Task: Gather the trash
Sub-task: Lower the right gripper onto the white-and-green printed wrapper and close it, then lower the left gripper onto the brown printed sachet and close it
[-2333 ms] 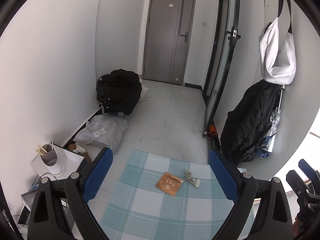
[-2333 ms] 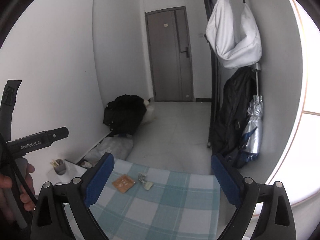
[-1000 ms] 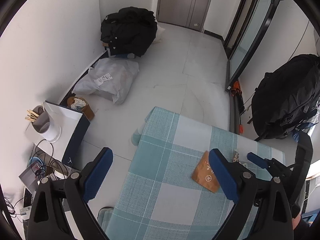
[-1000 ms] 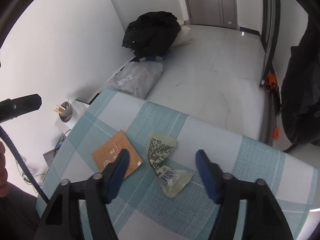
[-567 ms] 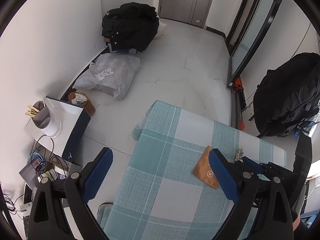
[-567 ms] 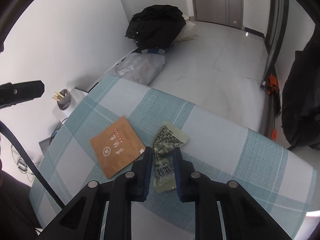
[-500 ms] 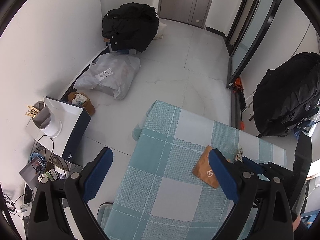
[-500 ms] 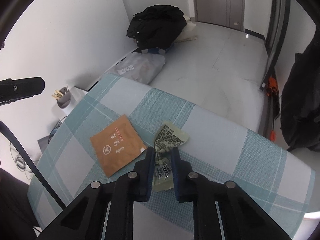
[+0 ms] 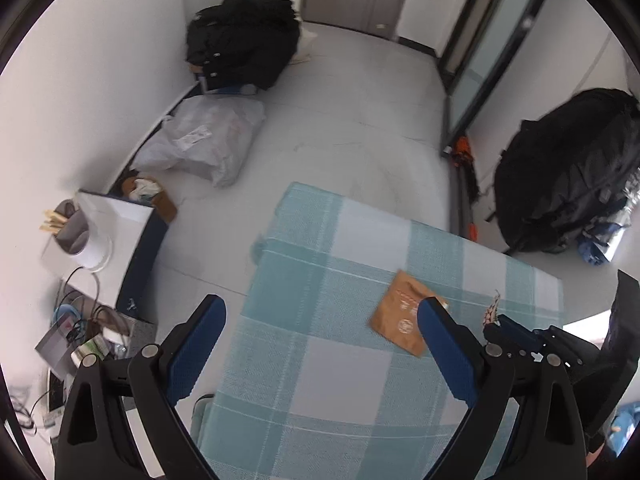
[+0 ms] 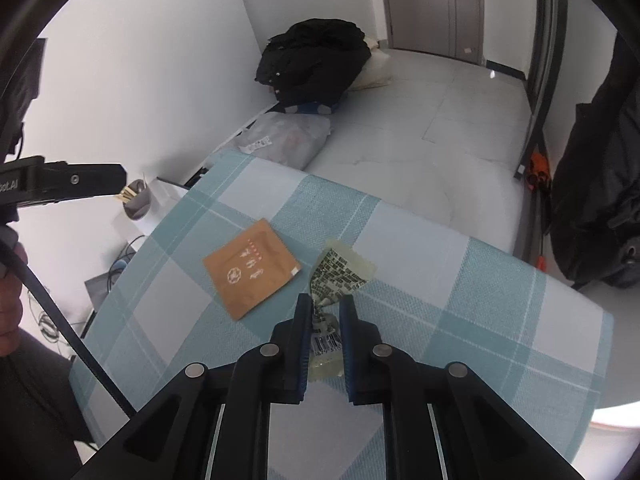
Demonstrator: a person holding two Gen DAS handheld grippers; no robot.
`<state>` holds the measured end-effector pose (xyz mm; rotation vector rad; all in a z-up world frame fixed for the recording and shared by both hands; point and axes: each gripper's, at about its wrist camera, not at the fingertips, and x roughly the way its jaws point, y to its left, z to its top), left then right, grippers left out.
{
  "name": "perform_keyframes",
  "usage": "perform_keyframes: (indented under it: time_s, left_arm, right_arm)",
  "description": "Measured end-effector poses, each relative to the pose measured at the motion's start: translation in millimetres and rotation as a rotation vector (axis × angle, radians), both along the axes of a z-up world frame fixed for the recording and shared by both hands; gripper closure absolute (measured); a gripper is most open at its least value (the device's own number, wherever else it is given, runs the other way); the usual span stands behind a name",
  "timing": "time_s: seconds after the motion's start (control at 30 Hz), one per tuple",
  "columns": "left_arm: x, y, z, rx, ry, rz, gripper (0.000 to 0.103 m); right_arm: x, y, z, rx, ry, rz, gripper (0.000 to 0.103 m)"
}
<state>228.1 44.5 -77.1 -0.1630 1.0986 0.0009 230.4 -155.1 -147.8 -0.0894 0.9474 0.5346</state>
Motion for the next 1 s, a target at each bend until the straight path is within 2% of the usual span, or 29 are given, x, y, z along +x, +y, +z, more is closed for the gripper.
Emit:
perform_keyframes:
  time_s: [0.1,0.3,0.67,0.77,0.9,1.0]
  left_arm:
    - [-4,-7,0,0.066,-0.016,-0.025,0.008]
    - [-14,-7,-8,0.009,0.015,-0.026,0.008]
    - [-40,-31,-13,0.064,0.017,-0.146,0.008]
    - [-33,-38,-17,0.082,0.029,-0.177,0.008]
    - [-13,-50,-31,0.054,0.081,-0.215,0.008]
    - [4,-58,-44,0.055,0.105,-0.229,0.008]
  right_arm:
    - [-14,-11,4,0.009,0.008,-0.019,0.091]
    - [-47,-37,27,0.052,-0.031,-0.051,0.091]
    - [-126,-69,42,0.161,-0.062,-0.109,0.091]
    - [-139,-75,44,0.195,-0.069,-0.13,0.091]
    - [-163,-98,44,0.289,-0.067,-0.188,0.091]
    - [-168,-98,43,0.243,-0.084,-0.194,0.091]
